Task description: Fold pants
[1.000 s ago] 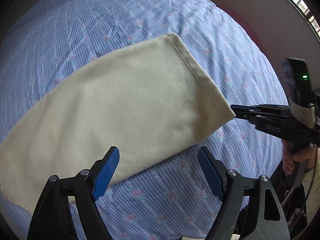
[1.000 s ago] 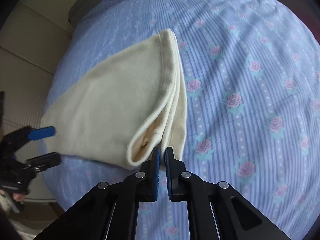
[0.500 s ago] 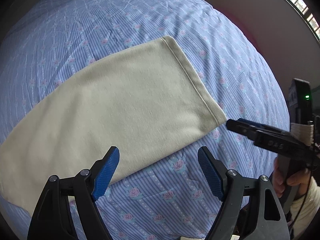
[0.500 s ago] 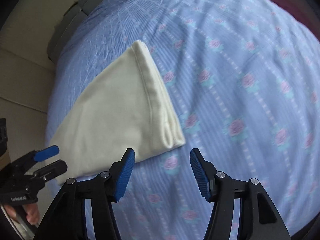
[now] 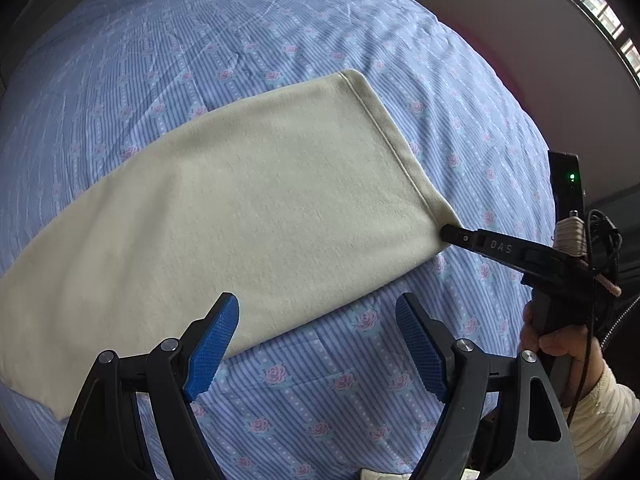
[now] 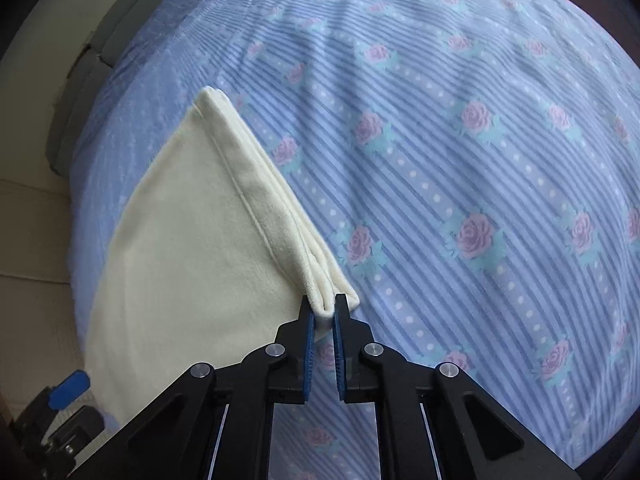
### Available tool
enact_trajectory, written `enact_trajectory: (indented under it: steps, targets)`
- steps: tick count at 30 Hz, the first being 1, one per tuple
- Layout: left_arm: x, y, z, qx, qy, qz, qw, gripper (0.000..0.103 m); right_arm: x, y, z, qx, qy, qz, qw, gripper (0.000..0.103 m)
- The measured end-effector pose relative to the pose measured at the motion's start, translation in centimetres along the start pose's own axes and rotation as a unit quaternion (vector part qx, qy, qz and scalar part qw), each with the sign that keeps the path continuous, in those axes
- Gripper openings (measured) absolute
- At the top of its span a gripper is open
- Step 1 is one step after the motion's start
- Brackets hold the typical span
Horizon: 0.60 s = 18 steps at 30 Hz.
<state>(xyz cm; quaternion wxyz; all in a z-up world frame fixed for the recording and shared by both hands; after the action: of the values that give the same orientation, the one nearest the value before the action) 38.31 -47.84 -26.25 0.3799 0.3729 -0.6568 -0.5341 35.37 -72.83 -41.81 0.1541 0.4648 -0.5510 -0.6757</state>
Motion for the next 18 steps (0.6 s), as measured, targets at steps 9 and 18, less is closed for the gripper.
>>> enact_trajectory:
  steps: [9,18]
  targets:
    - [-0.6,0.1,-0.4,0.008,0.004,-0.002,1.0,0.081,1.2,1.1,4.0,0.033,-0.085,-0.077,0.993,0.055]
    - [-0.4,-0.4,-1.2,0.025,-0.037,-0.023,0.9987,0.081,2.8,-3.7,6.9,0.065,-0.159,-0.162,0.972,0.055]
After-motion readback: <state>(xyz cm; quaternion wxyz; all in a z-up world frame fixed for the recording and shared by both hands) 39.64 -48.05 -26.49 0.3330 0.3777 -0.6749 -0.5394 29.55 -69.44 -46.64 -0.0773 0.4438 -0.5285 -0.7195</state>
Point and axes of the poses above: each gripper's, at about its wrist camera, not at the fingertips, and y roughly against the way its jaws point, x to its right, z to its underside, the point moved 3 cm from there along -y, roughly the way its jaws point, and after that the axes turned 3 degrees about -x, right-handed, at the moved point
